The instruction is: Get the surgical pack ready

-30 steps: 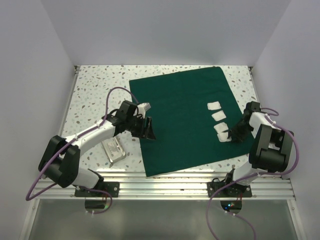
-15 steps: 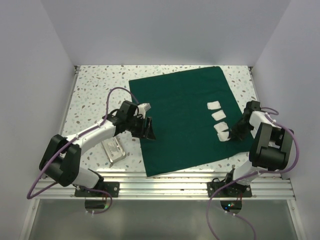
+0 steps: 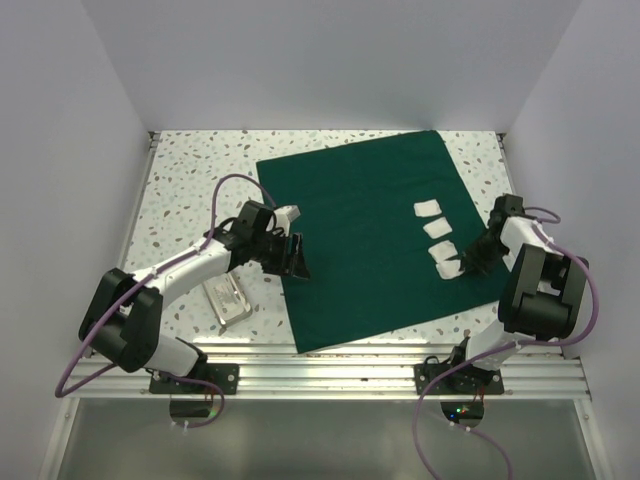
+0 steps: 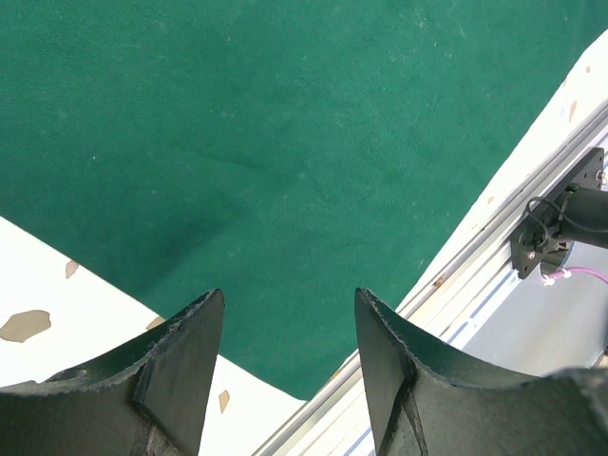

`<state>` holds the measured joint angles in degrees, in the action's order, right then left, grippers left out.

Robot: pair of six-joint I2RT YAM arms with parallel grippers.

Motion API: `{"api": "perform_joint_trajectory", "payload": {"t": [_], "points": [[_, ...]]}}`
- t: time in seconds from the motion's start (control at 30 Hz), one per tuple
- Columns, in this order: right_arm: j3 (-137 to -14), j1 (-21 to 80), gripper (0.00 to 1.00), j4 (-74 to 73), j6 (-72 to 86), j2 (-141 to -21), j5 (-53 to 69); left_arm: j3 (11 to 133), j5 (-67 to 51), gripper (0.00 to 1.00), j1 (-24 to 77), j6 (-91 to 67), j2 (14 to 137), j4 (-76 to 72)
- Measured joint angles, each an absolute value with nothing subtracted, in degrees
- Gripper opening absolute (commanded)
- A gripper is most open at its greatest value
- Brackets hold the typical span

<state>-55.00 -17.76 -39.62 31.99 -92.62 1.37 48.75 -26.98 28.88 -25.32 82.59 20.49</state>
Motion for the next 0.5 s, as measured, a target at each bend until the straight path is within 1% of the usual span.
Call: {"api": "perform_joint_trajectory", "payload": {"t": [0.4,0.47,0.5], "points": [[-55.40,-17.76,0.11,-38.76,31.92,-94.26,1.06,48.75,-27.29,0.61,28.88,-25.32,82.63,20.43],[-55.37,-17.76,0.07,-38.50,31.94,-94.43,1.06,48.75,-27.29,0.61,28.88,-25.32,82.63,20.43],[-55.37,-17.74,0.00,-38.44,31.99,-94.50,1.06,48.75,-27.31,0.61,28.88,-25.32,82.63,20.43]]}}
